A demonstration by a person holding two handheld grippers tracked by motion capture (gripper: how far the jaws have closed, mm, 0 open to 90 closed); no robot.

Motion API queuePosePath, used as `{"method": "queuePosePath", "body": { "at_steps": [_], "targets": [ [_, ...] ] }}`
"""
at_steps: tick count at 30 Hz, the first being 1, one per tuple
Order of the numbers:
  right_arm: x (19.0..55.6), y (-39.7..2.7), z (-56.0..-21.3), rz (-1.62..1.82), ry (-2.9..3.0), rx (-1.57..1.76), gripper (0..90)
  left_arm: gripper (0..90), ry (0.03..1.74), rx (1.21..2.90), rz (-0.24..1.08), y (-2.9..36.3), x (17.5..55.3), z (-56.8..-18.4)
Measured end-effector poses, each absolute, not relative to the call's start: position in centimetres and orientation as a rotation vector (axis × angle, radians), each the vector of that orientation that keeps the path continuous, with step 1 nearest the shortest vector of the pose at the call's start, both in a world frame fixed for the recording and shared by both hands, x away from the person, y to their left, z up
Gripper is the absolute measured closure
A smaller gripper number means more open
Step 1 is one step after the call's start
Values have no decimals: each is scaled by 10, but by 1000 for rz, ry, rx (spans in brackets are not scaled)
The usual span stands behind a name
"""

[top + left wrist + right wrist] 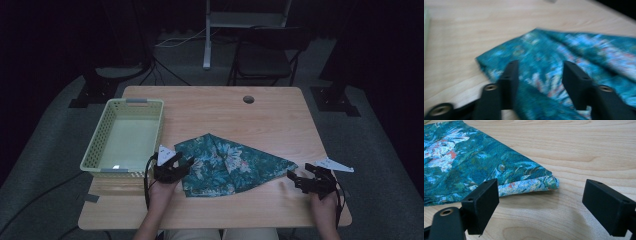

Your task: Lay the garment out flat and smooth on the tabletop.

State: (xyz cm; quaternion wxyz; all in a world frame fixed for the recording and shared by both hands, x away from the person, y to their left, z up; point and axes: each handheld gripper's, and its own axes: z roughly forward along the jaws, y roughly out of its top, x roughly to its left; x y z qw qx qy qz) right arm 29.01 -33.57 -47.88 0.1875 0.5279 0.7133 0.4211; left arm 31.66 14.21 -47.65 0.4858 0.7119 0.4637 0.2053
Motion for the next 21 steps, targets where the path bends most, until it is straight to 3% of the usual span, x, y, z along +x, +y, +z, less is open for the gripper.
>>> {"method": "queuePosePath", "body": {
  "at_steps": [2,5,9,13,16,21],
  "targets": [
    [290,-336,-479,1183,2005,1489,133,370,1084,1717,484,144,313,-477],
    [290,-336,-479,1180,2005,1490,133,369,1002,1683,493,145,306,-476],
    [291,-336,-479,1188,2023,1491,133,356,1018,1607,452,151,298,-475],
    [291,-335,-479,1185,2025,1493,134,297,910,1545,488,156,284,-470],
    [291,-335,-479,1180,2024,1493,134,141,833,1589,527,156,274,-470],
    [291,-335,-479,1172,2021,1495,133,138,785,1605,507,156,262,-477]
  ]
}}
